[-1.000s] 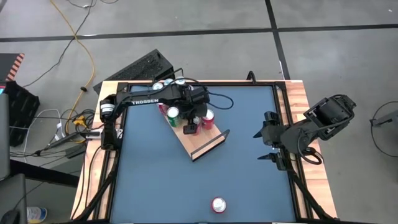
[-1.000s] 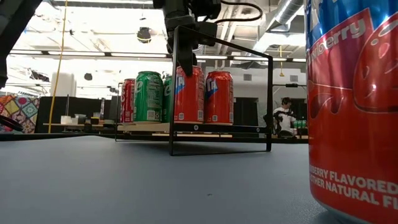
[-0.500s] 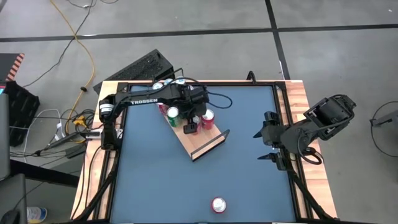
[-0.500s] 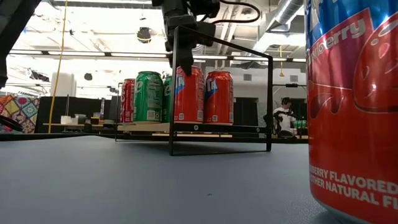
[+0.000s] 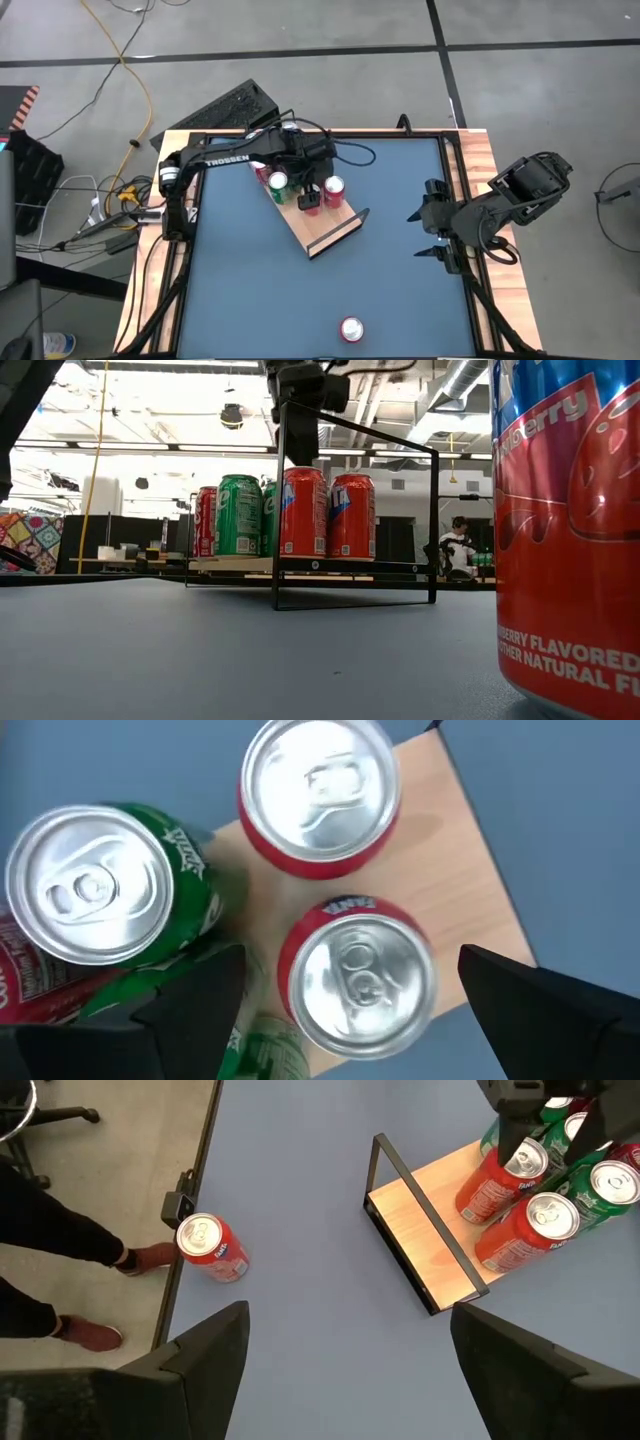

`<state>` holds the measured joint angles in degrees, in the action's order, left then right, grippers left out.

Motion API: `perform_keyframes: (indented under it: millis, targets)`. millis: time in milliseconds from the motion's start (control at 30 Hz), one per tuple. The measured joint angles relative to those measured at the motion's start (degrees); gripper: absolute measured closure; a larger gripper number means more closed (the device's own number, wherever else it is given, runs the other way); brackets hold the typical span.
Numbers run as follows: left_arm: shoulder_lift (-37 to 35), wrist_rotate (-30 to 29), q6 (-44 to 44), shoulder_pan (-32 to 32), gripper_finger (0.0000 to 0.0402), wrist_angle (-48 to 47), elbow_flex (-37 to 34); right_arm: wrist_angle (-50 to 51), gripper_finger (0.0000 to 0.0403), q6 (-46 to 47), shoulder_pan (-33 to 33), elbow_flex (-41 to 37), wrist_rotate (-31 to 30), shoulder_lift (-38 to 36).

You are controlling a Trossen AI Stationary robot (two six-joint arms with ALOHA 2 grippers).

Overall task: Place canned beverage on shelf
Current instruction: Put the red soda can on the shelf aligned with the other red soda cans

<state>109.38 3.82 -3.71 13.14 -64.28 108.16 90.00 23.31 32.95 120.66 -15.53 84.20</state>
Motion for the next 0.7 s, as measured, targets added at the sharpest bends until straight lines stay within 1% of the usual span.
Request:
perform_keyframes:
  millis: [200, 367, 467, 567, 600, 700]
  targets:
    - [-0.02, -3.08, 1.85, -1.64, 0.0053, -5.0, 5.05, 0.0, 0.0074, 0.0, 0.0, 0.0, 0.0, 0.0]
    - [-0.02, -1.97, 5.89, -4.15, 0.0053, -11.19, 13.3, 0.02, 0.0074, -0.66, 0.0, 0.0, 0.18, 0.0]
    - [-0.02, -1.45, 7.29, -7.34, 0.0053, -14.2, 19.94, 0.0, 0.0074, -0.7, 0.0, 0.0, 0.24, 0.0]
    - [-0.04, -1.49, 8.79, -11.67, 0.0053, -15.29, 25.9, 0.01, 0.0074, -0.72, 0.0, 0.0, 0.32, 0.0]
    - [-0.09, -1.49, 9.21, -13.4, 0.0053, -14.78, 27.03, 0.0, 0.0074, -0.72, 0.0, 0.0, 0.34, 0.01]
    - [-2.03, -2.12, 12.28, -19.13, 0.0053, -10.31, 25.35, 0.03, 0.0074, -0.76, 0.0, 0.0, 0.37, 0.17]
